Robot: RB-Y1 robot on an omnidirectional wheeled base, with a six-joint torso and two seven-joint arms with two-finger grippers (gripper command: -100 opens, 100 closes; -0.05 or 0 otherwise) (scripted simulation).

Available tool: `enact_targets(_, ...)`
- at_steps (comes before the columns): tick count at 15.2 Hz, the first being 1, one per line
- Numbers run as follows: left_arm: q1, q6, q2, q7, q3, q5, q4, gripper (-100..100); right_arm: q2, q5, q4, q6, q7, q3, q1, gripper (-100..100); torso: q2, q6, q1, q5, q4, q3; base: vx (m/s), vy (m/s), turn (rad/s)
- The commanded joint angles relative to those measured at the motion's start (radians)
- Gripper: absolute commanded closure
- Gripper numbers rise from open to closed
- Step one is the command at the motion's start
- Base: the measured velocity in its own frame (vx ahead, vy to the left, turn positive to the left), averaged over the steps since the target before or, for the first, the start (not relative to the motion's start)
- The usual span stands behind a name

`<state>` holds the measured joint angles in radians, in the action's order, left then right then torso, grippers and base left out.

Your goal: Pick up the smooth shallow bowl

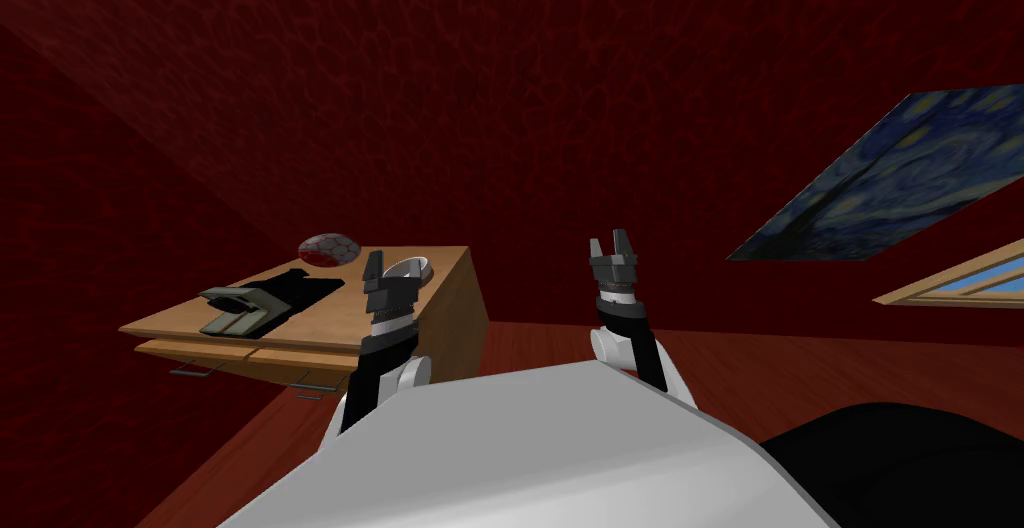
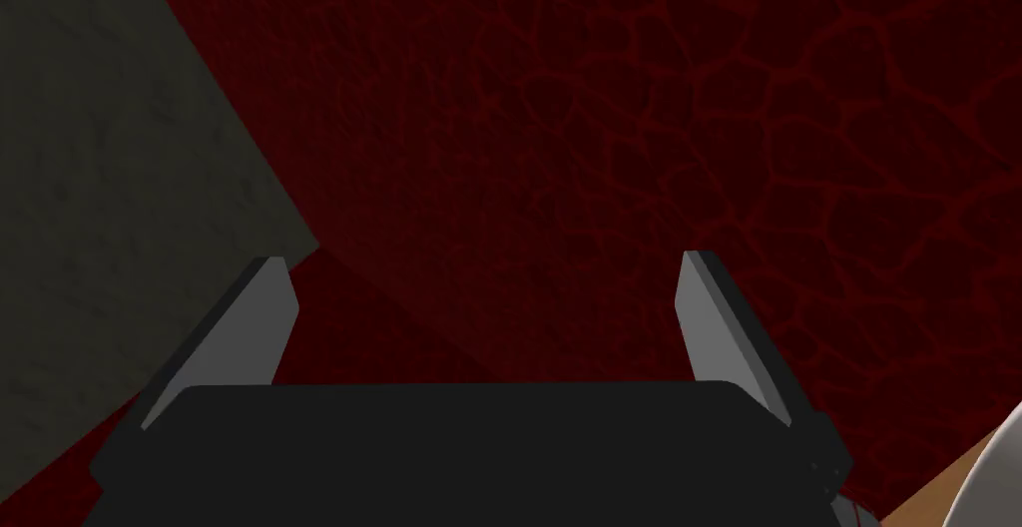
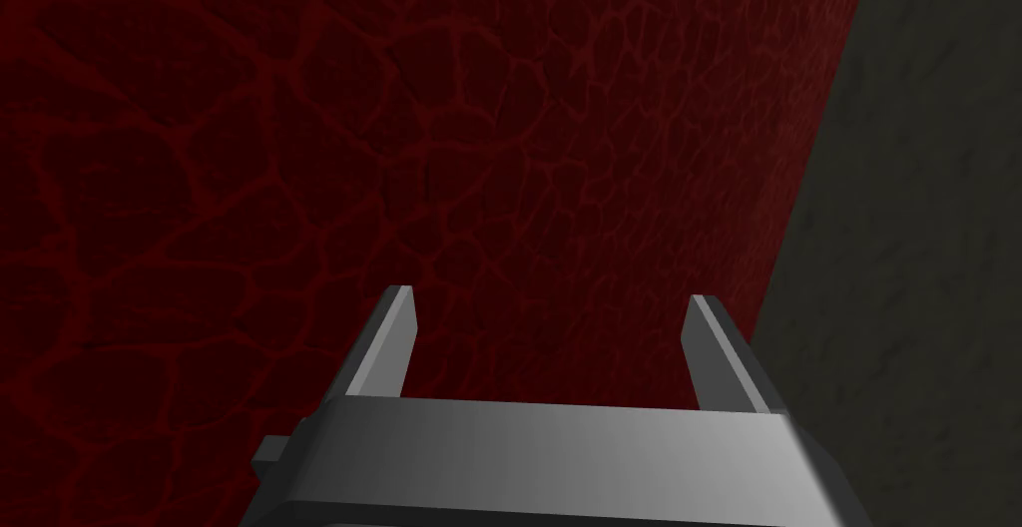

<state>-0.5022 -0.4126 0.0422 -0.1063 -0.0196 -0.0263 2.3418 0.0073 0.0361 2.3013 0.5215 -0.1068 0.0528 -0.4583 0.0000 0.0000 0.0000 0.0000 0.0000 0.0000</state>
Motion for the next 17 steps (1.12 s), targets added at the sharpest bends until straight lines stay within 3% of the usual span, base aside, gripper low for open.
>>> enact_targets(1,0.005,0.014,-0.050,-0.006,0.004,0.010,-0.001,-100,0.000,0.000,0.000,0.000,0.000,0.000,0.000,0,0.000,0.000,0.000,0.000,0.000,0.000,0.000,0.000,0.000)
enact_targets(2,0.005,0.014,-0.056,-0.006,0.004,0.010,-0.001,-100,0.000,0.000,0.000,0.000,0.000,0.000,0.000,0,0.000,0.000,0.000,0.000,0.000,0.000,-0.002,-0.008,0.008)
enact_targets(10,0.033,0.099,-0.221,-0.044,0.030,0.073,-0.009,-100,0.000,0.000,0.000,0.000,0.000,0.000,0.000,0,0.000,0.000,-0.001,0.000,0.000,0.000,0.000,-0.017,0.011)
enact_targets(13,0.054,0.166,-0.290,-0.074,0.050,0.123,-0.016,-100,0.000,0.000,0.000,0.000,0.000,0.000,0.000,0,0.000,0.000,-0.001,0.000,0.000,0.000,0.004,-0.023,0.017)
enact_targets(14,0.054,0.168,-0.307,-0.074,0.050,0.123,-0.016,-100,0.000,0.000,0.000,0.000,0.000,0.000,0.000,0,-0.001,0.000,-0.001,0.000,0.000,0.000,0.008,-0.024,0.017)
enact_targets(15,0.067,0.200,-0.333,-0.092,0.062,0.152,-0.020,-100,0.000,0.000,0.000,0.000,0.000,0.000,0.000,0,-0.001,0.000,-0.001,0.000,0.000,0.000,0.010,-0.025,0.021)
enact_targets(16,0.067,0.208,-0.350,-0.092,0.062,0.152,-0.020,-100,0.000,0.000,0.000,0.000,0.000,0.000,0.000,0,-0.001,0.000,-0.001,0.000,0.000,-0.001,0.009,-0.025,0.016)
enact_targets(17,0.080,0.235,-0.374,-0.111,0.075,0.184,-0.025,-100,0.000,0.000,0.000,0.000,0.000,0.000,0.000,0,-0.001,0.000,-0.001,0.000,0.000,-0.001,0.009,-0.028,0.025)
